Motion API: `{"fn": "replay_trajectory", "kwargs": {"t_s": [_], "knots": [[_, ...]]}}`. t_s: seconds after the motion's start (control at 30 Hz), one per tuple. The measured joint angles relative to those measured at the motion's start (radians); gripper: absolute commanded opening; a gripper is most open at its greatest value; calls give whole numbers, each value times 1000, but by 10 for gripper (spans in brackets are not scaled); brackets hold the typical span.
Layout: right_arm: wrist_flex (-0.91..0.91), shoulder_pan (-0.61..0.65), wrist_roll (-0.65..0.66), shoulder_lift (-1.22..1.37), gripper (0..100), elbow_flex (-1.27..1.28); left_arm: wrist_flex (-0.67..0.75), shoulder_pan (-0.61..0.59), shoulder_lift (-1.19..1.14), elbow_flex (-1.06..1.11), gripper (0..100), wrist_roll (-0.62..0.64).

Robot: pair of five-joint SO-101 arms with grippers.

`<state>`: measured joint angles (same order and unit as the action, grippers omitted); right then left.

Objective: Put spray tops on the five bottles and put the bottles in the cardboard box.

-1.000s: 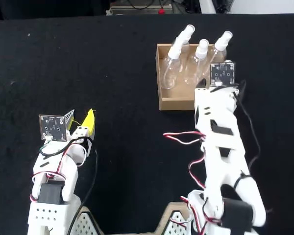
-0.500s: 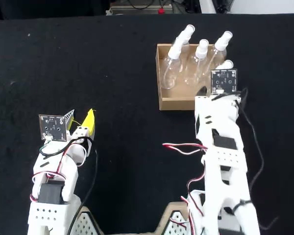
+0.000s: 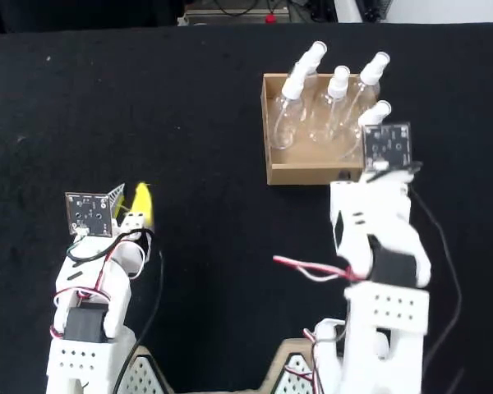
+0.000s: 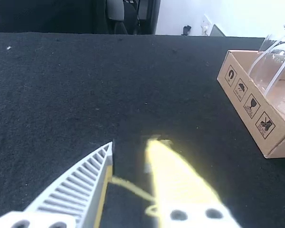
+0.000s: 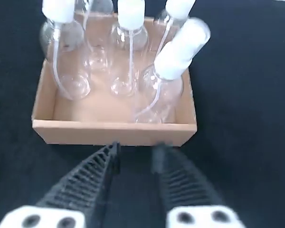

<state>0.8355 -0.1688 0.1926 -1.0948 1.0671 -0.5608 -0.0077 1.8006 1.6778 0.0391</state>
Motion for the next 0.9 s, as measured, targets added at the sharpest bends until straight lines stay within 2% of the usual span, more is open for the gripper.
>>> {"fn": "replay_trajectory", "kwargs": {"t_s": [0.57, 0.7, 0.83, 0.9], "knots": [[249, 2, 2, -695, 88, 482, 0, 0, 0, 0, 30, 0], [282, 2, 2, -704, 88, 605, 0, 0, 0, 0, 30, 0], [336, 2, 3, -704, 88, 620, -3, 0, 0, 0, 30, 0], [391, 2, 3, -704, 87, 620, -48, -9, 0, 0, 30, 0]]}}
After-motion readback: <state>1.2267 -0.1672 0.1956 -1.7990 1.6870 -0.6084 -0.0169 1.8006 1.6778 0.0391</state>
